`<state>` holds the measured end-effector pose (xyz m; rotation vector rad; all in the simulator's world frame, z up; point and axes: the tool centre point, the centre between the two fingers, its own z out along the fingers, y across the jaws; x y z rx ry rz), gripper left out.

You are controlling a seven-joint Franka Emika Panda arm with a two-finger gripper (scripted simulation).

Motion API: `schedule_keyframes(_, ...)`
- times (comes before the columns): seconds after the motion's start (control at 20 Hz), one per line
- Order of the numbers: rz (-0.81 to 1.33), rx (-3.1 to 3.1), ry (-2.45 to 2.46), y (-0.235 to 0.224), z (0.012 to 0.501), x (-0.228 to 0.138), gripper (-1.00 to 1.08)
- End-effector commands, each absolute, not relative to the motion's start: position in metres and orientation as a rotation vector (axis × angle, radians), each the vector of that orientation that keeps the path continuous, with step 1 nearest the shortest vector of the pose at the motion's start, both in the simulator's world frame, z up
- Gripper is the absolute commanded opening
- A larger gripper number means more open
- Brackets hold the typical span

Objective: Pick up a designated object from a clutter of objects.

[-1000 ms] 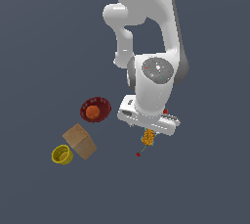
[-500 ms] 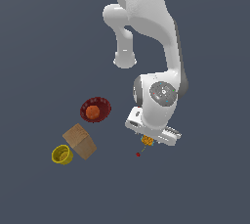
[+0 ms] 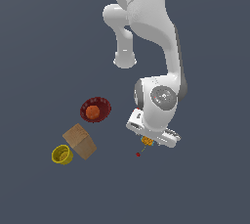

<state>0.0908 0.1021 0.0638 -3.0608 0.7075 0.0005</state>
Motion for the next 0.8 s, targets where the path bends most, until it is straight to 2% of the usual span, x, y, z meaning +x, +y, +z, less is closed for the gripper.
schedule_keyframes(0.0,0.001,-3.061,0.709,0.102,0.058,0.090,1.00)
schedule_keyframes(0.4,0.000,-3.060,0.712,0.102,0.021,0.090,1.00)
schedule_keyframes(0.65,0.000,-3.060,0.713,0.102,0.015,0.091,1.00)
schedule_keyframes(0.7,0.000,-3.060,0.713,0.102,0.015,0.091,-1.00)
schedule_keyframes(0.75,0.000,-3.060,0.713,0.102,0.015,0.091,-1.00)
